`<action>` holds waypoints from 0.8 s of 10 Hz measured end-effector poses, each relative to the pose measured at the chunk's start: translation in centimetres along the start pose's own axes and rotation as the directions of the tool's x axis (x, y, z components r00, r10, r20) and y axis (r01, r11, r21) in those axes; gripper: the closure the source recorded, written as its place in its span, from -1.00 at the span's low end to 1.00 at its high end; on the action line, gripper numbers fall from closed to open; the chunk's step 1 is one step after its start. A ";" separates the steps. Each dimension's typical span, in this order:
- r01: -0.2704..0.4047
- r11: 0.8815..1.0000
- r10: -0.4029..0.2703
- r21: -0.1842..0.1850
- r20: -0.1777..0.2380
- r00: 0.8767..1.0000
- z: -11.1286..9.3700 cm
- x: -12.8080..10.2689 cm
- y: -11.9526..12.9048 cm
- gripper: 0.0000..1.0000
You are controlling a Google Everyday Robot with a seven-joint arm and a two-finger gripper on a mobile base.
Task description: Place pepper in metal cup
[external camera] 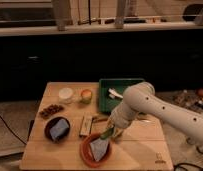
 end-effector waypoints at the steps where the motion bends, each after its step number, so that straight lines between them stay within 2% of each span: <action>1: -0.008 1.000 0.008 0.000 0.024 1.000 0.0 0.1 -0.1 1.00; 8: -0.051 0.998 0.054 -0.026 0.139 0.989 0.0 0.4 -1.2 1.00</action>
